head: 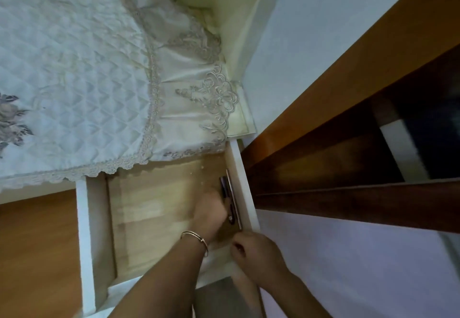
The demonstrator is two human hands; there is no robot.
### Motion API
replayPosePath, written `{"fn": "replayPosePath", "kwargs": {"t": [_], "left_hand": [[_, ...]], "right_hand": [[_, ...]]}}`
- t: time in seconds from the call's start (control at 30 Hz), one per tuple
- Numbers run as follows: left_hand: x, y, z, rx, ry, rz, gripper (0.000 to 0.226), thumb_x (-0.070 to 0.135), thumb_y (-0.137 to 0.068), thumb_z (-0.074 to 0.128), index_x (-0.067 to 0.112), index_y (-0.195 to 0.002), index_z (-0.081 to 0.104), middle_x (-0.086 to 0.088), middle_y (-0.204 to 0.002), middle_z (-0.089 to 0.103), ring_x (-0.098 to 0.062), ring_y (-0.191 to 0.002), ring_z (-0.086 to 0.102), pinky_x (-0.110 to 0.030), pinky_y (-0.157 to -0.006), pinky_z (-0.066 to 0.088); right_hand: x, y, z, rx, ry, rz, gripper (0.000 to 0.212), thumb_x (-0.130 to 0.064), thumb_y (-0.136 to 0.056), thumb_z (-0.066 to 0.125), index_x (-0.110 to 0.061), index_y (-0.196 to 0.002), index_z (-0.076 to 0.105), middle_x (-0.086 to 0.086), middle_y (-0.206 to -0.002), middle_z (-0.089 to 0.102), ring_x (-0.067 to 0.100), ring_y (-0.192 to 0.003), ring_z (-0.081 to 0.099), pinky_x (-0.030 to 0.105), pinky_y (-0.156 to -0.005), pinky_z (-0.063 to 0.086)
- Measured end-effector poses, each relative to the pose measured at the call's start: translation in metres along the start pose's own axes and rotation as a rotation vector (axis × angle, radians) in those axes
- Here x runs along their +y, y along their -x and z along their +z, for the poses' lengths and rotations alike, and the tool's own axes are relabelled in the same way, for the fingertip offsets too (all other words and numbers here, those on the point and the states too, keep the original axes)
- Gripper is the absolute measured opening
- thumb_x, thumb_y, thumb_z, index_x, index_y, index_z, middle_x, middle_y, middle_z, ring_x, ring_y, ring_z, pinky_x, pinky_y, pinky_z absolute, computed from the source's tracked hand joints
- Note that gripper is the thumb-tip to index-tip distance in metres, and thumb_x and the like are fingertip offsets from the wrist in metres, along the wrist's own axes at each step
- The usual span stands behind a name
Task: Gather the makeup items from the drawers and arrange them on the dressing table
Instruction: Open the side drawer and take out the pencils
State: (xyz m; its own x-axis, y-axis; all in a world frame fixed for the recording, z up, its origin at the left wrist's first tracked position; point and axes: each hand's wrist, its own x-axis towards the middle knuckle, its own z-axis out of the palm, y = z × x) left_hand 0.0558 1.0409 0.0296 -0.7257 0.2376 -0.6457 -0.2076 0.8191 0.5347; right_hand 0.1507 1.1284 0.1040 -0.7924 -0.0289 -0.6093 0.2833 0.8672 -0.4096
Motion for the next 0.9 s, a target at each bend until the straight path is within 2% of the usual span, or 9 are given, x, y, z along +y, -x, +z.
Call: {"fn": "replayPosePath", "kwargs": {"t": [0.13,0.2,0.27,0.37,0.47,0.53,0.67,0.8,0.9], "left_hand": [[0.008,-0.006,-0.001,0.029,0.133,-0.015,0.033,0.031,-0.089,0.053,0.000,-0.093,0.061,-0.021,-0.090,0.068,-0.037,-0.083,0.065,-0.036,-0.065,0.049],[0.007,-0.007,-0.002,0.006,0.144,-0.036,0.034,0.033,-0.089,0.051,0.001,-0.088,0.063,-0.021,-0.085,0.069,-0.036,-0.077,0.067,-0.037,-0.062,0.053],[0.002,-0.004,-0.007,-0.022,0.119,-0.050,0.033,0.033,-0.088,0.052,0.002,-0.093,0.061,-0.021,-0.091,0.067,-0.037,-0.083,0.065,-0.035,-0.064,0.051],[-0.011,0.007,-0.023,-0.043,0.048,-0.089,0.033,0.030,-0.086,0.057,0.003,-0.105,0.056,-0.020,-0.101,0.065,-0.036,-0.093,0.062,-0.033,-0.068,0.046],[-0.036,0.028,-0.044,-0.005,0.026,-0.109,0.015,0.024,-0.084,0.057,0.010,-0.084,0.051,-0.015,-0.081,0.058,-0.036,-0.088,0.061,-0.028,-0.062,0.037],[-0.059,0.047,-0.058,0.040,0.021,-0.142,0.014,0.021,-0.084,0.056,0.012,-0.087,0.046,-0.006,-0.076,0.052,-0.031,-0.077,0.059,-0.029,-0.057,0.034],[-0.094,0.075,-0.071,0.099,0.103,-0.200,0.014,0.024,-0.086,0.056,0.013,-0.094,0.050,0.002,-0.069,0.055,-0.008,-0.058,0.051,-0.018,-0.046,0.034],[-0.107,0.087,-0.077,0.150,0.215,-0.242,0.011,0.023,-0.085,0.058,0.013,-0.084,0.053,0.000,-0.068,0.062,-0.012,-0.060,0.061,-0.024,-0.054,0.049],[-0.113,0.088,-0.080,0.172,0.244,-0.239,0.016,0.021,-0.085,0.059,0.021,-0.074,0.047,0.002,-0.065,0.060,-0.008,-0.057,0.058,-0.015,-0.046,0.040]], "right_hand": [[-0.004,-0.002,-0.001,-0.002,0.007,0.035,0.021,-0.026,-0.091,0.040,-0.015,-0.090,0.058,-0.005,-0.077,0.049,0.009,-0.072,0.042,0.013,-0.051,0.025],[-0.010,-0.007,0.000,-0.013,0.007,0.092,0.022,-0.025,-0.092,0.039,-0.016,-0.097,0.058,0.002,-0.089,0.059,0.012,-0.075,0.047,0.020,-0.060,0.037],[-0.016,-0.013,0.003,0.001,-0.002,0.173,0.021,-0.024,-0.093,0.040,-0.016,-0.105,0.056,0.003,-0.101,0.063,0.017,-0.085,0.057,0.028,-0.074,0.045],[-0.026,-0.025,0.008,0.023,-0.021,0.225,0.022,-0.019,-0.095,0.040,-0.014,-0.113,0.051,0.007,-0.114,0.059,0.018,-0.095,0.057,0.028,-0.084,0.046],[-0.038,-0.047,0.008,0.075,0.033,0.259,0.034,-0.011,-0.093,0.044,-0.010,-0.127,0.042,0.011,-0.134,0.046,0.021,-0.116,0.048,0.029,-0.098,0.042],[-0.042,-0.062,0.008,0.091,0.090,0.332,0.042,-0.005,-0.090,0.046,-0.006,-0.131,0.036,0.015,-0.142,0.036,0.026,-0.126,0.043,0.031,-0.103,0.039],[-0.045,-0.078,0.018,0.046,0.191,0.376,0.039,-0.004,-0.092,0.039,0.004,-0.130,0.036,0.023,-0.140,0.035,0.033,-0.127,0.039,0.036,-0.101,0.039],[-0.049,-0.091,0.028,0.104,0.230,0.446,0.044,-0.003,-0.094,0.030,0.009,-0.135,0.022,0.030,-0.139,0.032,0.038,-0.129,0.036,0.039,-0.103,0.040],[-0.044,-0.094,0.029,0.196,0.197,0.408,0.040,-0.006,-0.094,0.028,0.012,-0.129,0.028,0.028,-0.131,0.042,0.033,-0.120,0.047,0.033,-0.101,0.040]]}}
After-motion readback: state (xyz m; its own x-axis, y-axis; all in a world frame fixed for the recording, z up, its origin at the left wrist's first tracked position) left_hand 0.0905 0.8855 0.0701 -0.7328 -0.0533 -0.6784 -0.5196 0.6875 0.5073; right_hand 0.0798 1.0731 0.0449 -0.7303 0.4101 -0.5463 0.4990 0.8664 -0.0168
